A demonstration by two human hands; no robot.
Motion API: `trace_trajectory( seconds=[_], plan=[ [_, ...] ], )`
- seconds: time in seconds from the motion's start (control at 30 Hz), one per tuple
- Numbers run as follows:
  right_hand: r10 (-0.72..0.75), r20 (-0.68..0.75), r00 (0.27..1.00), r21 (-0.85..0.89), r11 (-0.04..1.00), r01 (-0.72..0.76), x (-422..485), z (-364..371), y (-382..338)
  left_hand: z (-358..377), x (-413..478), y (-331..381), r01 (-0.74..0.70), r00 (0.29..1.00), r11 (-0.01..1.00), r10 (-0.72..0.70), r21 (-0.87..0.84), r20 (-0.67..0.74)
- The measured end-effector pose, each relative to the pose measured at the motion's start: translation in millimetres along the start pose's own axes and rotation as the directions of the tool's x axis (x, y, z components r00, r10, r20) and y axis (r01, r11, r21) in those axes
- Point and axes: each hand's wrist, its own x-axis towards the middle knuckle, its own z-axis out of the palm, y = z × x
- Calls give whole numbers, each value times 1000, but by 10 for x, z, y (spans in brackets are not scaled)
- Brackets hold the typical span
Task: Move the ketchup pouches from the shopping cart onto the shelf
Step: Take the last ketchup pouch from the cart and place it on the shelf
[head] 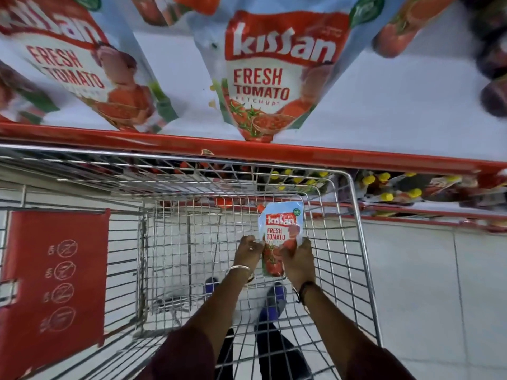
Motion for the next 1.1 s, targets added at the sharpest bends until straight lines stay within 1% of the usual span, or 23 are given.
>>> trace_trajectory(
  seconds=[0.07, 0.1, 0.17, 0.23, 0.3, 0.33, 0.43, 0.57, 0.63, 0.7, 0.8, 0.93, 1.0, 1.1],
  plan=[
    [22, -10, 1000, 25, 999, -22, 5, 14, 14, 41, -11, 79, 10, 1000, 997, -10, -78, -1],
    [30, -28, 999, 25, 999, -29, 10, 29, 27, 61, 3, 96, 17, 1000, 996, -17, -90, -1],
    [36, -60, 998, 38, 999, -34, 36, 47, 41, 88, 29, 123, 38, 999, 998, -38, -48, 6],
    [59, -46, 997, 59, 997, -56, 55, 34, 28, 74, 14, 139, 76, 996, 994, -73, -75, 41],
    [71, 5, 997, 138, 988, -71, 71, -1, 22, 43, -8, 125, 113, 992, 984, -102, -139, 80],
    [71, 30, 997, 175, 982, -76, 75, -24, 26, 26, -24, 118, 113, 991, 980, -99, -163, 88],
    [31, 57, 998, 252, 967, -44, 65, -83, 48, -21, -137, 155, 54, 996, 977, -37, -206, 87],
    [-34, 124, 992, 304, 953, -5, -77, -290, -64, -116, -459, 316, -3, 995, 958, 31, -286, 95],
    [-104, 130, 986, 328, 943, 57, -208, -421, -169, -183, -655, 409, -64, 993, 956, 89, -287, 76],
    [-199, 105, 974, 361, 921, 150, -368, -556, -275, -250, -878, 528, -136, 984, 946, 164, -294, 73],
    [-305, 79, 949, 434, 867, 243, -691, -805, -488, -326, -1227, 717, -293, 948, 916, 315, -276, 37],
    [-431, -11, 902, 547, 753, 366, -1013, -1139, -697, -368, -1692, 1031, -506, 852, 829, 524, -238, 12],
    [-455, -42, 889, 577, 716, 394, -1145, -1334, -822, -352, -1894, 1211, -594, 794, 778, 608, -206, 9],
    [-517, -132, 846, 575, 655, 490, -1297, -1645, -1025, -255, -2195, 1496, -689, 709, 695, 705, -205, 4]
  ],
)
